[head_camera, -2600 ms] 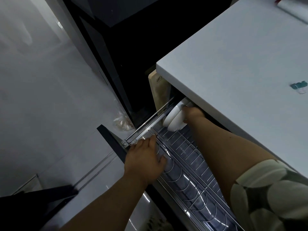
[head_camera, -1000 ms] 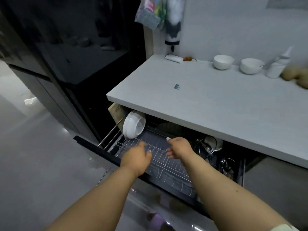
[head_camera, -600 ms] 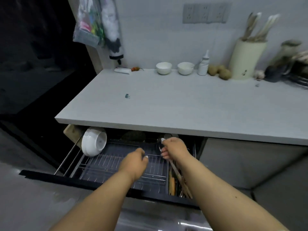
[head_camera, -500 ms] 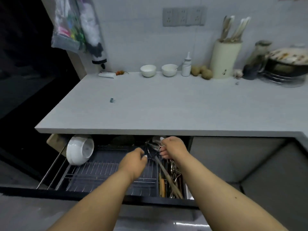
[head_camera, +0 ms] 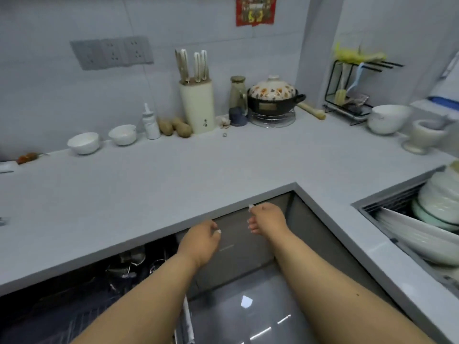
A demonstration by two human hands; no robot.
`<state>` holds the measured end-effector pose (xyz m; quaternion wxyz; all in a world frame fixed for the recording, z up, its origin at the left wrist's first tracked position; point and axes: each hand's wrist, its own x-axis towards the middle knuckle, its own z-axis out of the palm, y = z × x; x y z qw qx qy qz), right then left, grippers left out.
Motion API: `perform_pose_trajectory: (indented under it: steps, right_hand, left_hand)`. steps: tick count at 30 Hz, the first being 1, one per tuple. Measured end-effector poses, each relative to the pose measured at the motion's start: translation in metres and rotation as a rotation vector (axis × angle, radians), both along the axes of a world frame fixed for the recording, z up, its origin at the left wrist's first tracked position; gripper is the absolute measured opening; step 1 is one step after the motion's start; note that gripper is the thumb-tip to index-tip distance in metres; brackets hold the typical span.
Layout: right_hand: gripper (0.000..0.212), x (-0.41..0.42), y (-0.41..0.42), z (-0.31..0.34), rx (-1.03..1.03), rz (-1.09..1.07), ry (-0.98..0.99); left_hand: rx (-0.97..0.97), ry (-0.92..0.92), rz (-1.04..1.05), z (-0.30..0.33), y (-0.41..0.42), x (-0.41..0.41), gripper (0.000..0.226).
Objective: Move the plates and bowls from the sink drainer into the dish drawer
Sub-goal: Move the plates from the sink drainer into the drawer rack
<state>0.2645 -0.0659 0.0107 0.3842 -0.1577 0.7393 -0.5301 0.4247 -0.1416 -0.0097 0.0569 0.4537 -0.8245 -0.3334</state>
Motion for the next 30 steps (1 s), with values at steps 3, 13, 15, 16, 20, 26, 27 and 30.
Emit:
perform_pose_trajectory:
  steps: [3, 13, 15, 16, 20, 26, 27, 30]
  right_hand:
    - [0.028, -0.062, 0.031, 0.002, 0.055, -0.143, 0.137]
    - [0.008, -0.222, 0.151, 0.000, 0.224, -0.763, 0.294]
    - [0.017, -0.244, 0.174, 0.000, 0.288, -0.861, 0.290]
    - [0.024, -0.255, 0.184, 0.000, 0.322, -0.924, 0.269]
    - [0.039, -0.286, 0.217, -0.007, 0.459, -1.091, 0.228]
    - [0.062, -0.309, 0.254, -0.017, 0.576, -1.052, 0.150]
    - [0.063, -0.313, 0.258, -0.019, 0.597, -1.013, 0.135]
    - [0.056, -0.326, 0.264, -0.015, 0.674, -0.899, 0.108]
  left_hand:
    - [-0.001, 0.025, -0.110, 0.003, 0.015, -0.067, 0.030]
    - [0.025, 0.042, -0.409, 0.003, 0.065, -0.240, 0.029]
    - [0.059, 0.044, -0.430, 0.001, 0.075, -0.265, 0.028]
    - [0.080, 0.048, -0.432, -0.001, 0.079, -0.277, 0.027]
    - [0.138, 0.058, -0.474, -0.005, 0.099, -0.315, 0.024]
    - [0.187, 0.057, -0.502, -0.008, 0.118, -0.355, 0.020]
    - [0.190, 0.056, -0.504, -0.009, 0.120, -0.359, 0.019]
    - [0.201, 0.055, -0.506, -0.012, 0.124, -0.370, 0.018]
